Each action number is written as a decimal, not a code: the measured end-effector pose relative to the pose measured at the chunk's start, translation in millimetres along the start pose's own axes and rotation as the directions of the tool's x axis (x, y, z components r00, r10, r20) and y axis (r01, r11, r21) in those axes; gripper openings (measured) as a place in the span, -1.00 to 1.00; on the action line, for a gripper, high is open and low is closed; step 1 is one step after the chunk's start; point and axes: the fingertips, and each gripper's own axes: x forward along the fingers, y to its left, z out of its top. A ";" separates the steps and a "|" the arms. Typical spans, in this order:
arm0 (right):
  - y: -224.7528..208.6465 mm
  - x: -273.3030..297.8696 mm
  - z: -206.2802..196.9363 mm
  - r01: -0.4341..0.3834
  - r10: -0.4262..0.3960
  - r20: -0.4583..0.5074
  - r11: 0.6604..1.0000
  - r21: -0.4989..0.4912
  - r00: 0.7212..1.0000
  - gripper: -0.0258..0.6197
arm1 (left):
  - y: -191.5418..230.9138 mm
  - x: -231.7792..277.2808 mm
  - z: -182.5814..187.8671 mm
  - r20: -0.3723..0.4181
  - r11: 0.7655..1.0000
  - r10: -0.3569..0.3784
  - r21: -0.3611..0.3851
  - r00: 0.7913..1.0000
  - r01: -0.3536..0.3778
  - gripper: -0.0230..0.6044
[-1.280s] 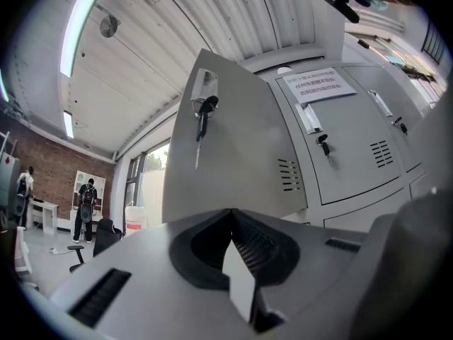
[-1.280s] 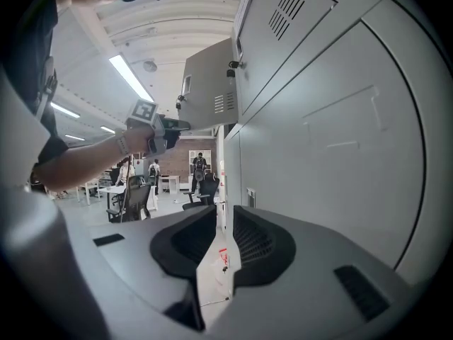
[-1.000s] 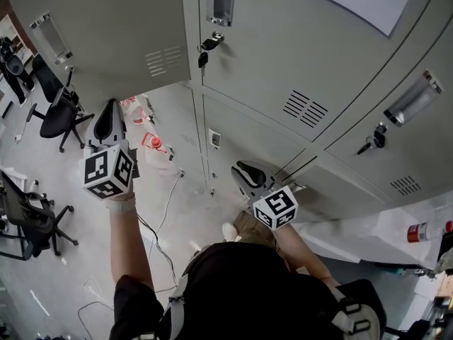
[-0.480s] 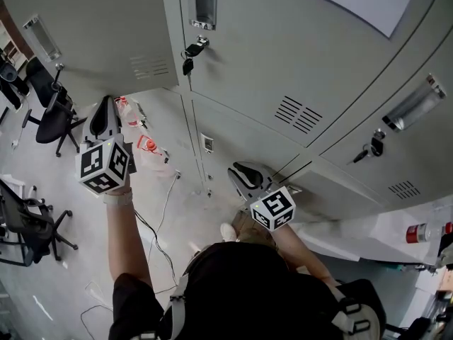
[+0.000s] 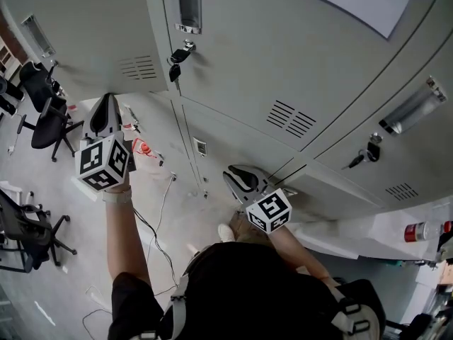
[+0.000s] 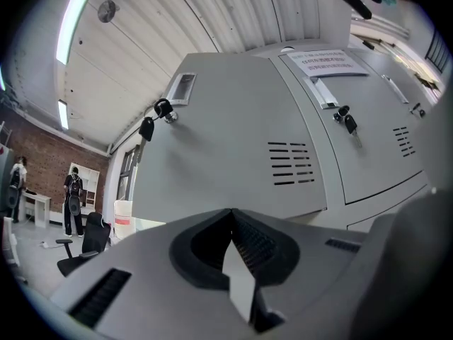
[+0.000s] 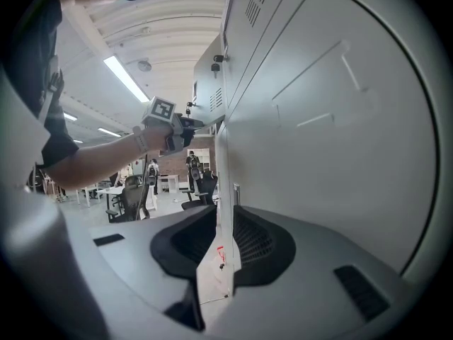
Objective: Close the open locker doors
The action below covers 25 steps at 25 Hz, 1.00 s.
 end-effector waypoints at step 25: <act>-8.4 -13.9 -5.8 0.041 -0.041 -0.011 0.999 0.011 0.999 -0.67 | -57.2 31.4 -4.4 -0.022 0.989 -0.117 0.092 0.993 0.119 -0.90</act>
